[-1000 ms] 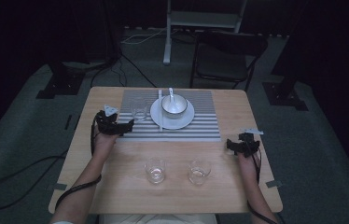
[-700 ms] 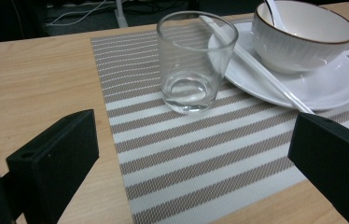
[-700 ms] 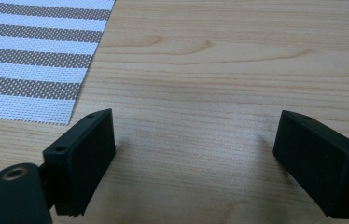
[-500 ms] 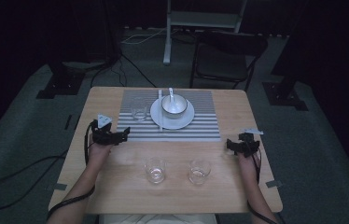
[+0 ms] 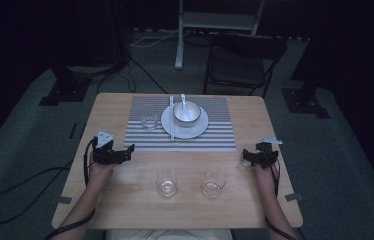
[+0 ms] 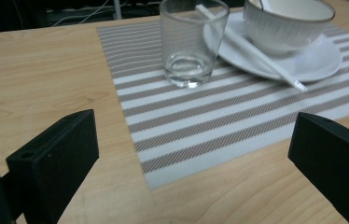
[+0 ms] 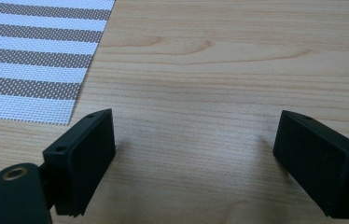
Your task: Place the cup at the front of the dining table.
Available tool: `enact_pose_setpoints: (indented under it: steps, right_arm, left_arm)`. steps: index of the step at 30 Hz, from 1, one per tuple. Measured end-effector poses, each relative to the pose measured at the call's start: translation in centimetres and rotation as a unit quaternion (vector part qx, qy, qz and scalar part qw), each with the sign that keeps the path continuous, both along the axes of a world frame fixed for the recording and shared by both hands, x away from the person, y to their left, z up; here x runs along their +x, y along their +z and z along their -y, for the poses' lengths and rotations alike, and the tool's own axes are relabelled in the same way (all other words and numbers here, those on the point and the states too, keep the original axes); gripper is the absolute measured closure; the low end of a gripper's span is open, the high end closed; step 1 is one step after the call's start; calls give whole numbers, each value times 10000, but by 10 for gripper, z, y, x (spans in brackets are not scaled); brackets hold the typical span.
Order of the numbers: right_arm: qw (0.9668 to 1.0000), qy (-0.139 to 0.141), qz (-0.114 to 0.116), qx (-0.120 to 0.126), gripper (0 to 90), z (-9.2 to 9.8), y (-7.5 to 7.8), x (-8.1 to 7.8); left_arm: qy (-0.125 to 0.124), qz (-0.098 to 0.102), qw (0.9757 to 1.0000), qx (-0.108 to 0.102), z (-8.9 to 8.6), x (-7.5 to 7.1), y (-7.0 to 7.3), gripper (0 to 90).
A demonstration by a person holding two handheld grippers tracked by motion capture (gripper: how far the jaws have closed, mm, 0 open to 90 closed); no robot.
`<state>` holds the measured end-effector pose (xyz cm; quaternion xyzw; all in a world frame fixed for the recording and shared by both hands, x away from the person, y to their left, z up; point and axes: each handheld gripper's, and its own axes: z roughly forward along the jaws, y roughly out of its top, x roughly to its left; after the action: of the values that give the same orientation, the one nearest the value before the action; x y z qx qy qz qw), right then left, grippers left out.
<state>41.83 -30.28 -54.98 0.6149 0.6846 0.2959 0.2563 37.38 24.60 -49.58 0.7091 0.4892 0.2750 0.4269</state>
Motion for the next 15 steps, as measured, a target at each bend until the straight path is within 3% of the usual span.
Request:
enact_pose_setpoints:
  steps: [13,15]
  right_arm:
    - [10000,-3,-2,0,120,0,0,0]
    - [10000,-3,-3,0,121,0,0,0]
  left_arm:
    - [-130,26,9998,-160,-9,-33,-5,22]
    - [-123,58,9999,-78,-9,-38,-6,22]
